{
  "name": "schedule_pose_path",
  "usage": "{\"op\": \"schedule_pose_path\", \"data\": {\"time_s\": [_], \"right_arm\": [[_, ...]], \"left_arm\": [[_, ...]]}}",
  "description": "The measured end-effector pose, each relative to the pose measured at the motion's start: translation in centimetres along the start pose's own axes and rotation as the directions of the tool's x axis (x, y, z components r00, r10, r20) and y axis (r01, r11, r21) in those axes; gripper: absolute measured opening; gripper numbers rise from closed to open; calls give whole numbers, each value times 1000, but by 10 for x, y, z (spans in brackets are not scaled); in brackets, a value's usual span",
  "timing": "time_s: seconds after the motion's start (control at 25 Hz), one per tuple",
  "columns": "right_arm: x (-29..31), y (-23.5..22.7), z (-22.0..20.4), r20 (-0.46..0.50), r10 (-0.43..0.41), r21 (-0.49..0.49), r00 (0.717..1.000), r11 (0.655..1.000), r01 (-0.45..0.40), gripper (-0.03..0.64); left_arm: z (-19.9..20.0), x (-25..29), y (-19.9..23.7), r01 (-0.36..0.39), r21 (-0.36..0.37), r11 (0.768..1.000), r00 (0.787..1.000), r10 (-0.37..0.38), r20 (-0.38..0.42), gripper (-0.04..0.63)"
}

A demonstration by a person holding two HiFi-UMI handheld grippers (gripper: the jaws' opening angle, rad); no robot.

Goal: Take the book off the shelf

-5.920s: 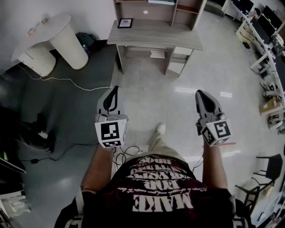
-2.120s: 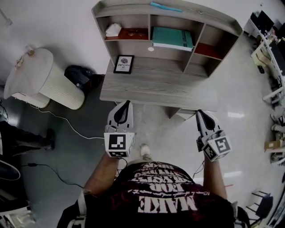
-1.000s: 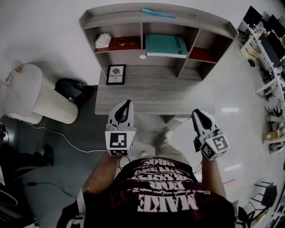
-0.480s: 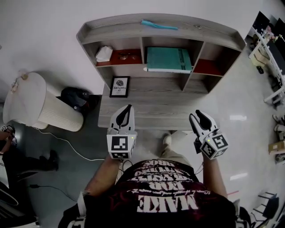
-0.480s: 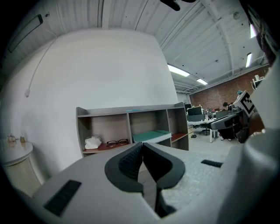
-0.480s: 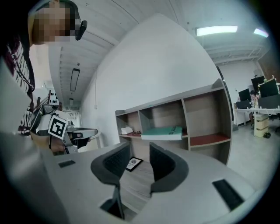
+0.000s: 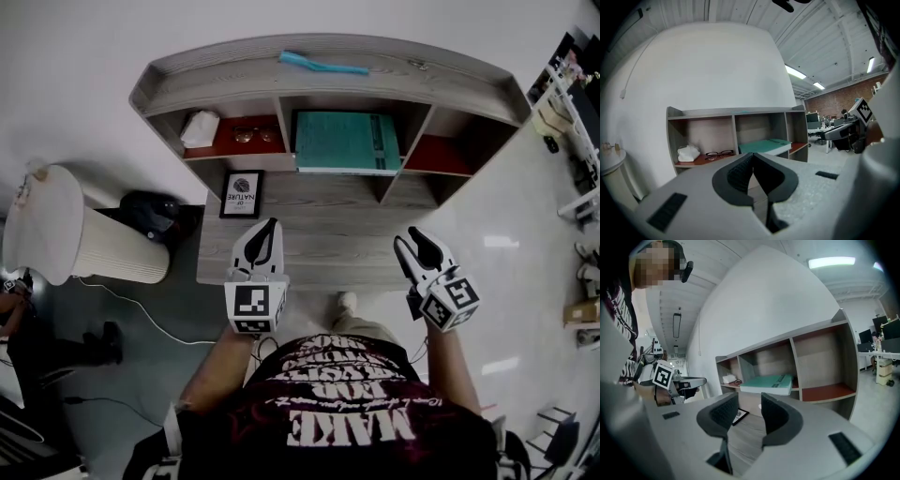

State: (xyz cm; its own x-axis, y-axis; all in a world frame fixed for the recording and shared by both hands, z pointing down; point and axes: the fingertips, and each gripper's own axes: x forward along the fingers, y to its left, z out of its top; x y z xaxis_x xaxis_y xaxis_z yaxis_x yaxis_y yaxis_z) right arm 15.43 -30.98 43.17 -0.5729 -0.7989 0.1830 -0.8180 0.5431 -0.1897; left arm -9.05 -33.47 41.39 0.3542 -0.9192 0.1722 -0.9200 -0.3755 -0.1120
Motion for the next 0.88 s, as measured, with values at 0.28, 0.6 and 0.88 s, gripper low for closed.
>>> {"op": "schedule_pose_path", "data": {"time_s": [0.28,0.6,0.88], "right_arm": [[31,-27,9,-23,62,25,998,998,-61,183],[61,-68,14,-61,112,113,992,988,-104,203],[92,-99,13,-104,178,176,979,972,-158,246]], "left_arm": [[5,39,5,-25,-13,1000,1000,25,-15,8],[13,84,3,-50,-24,998,999,49,-15,8],[21,126,0,-67,-25,997,998,66,-17,8]]}}
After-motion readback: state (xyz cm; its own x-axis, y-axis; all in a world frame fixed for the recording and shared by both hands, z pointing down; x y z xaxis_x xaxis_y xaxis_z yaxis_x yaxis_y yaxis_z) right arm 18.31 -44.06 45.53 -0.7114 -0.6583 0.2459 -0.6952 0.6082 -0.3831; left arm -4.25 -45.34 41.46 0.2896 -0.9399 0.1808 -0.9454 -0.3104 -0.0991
